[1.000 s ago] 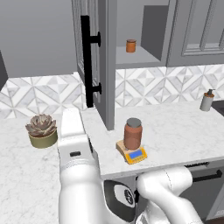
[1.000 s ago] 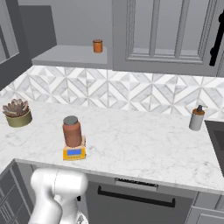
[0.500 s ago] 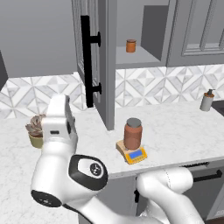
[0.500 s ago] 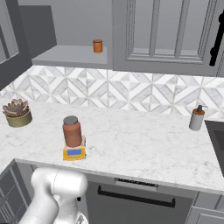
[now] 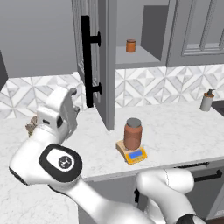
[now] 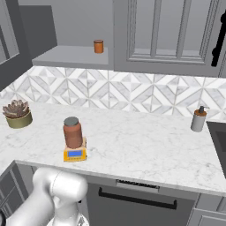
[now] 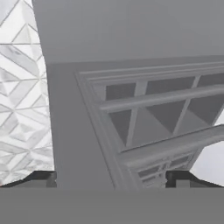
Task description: Pick the honey bottle and place it on the digital scale for weighing, and close the cabinet.
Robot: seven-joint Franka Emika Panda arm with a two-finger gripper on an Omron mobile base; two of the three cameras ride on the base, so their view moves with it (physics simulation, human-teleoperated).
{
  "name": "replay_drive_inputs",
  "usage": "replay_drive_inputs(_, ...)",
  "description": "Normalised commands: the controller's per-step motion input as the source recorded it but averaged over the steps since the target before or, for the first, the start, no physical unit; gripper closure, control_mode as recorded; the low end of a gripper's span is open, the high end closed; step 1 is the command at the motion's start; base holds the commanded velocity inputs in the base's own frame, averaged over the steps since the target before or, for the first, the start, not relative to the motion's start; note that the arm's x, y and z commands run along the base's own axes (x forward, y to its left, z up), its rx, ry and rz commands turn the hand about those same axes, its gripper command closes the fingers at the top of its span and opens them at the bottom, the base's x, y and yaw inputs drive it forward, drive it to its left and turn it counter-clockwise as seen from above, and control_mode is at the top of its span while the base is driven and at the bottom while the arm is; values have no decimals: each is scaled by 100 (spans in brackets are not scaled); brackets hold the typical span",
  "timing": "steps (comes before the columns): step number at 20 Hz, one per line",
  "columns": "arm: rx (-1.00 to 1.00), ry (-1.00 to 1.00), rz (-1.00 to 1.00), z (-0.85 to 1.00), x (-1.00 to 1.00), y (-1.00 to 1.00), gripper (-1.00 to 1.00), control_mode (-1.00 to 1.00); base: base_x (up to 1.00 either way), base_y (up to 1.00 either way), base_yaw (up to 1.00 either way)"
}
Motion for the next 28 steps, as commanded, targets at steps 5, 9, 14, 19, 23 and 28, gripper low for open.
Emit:
replay_drive_inputs(5,32,0,-19,35,25,-90,-100,-100,0,0,0)
replay_drive_inputs(9,44,0,-11,20,23,-100,-100,-100,0,0,0)
replay_drive_inputs(14,52,-6,-5,21,26,-100,-100,-100,0,0,0)
replay_drive_inputs(19,53,0,1,2,95,-100,-100,-100,0,0,0)
replay_drive_inputs(23,46,0,4,0,100,-100,-100,-100,0,0,0)
replay_drive_inputs(28,46,-4,12,-14,100,-100,-100,-100,0,0,0)
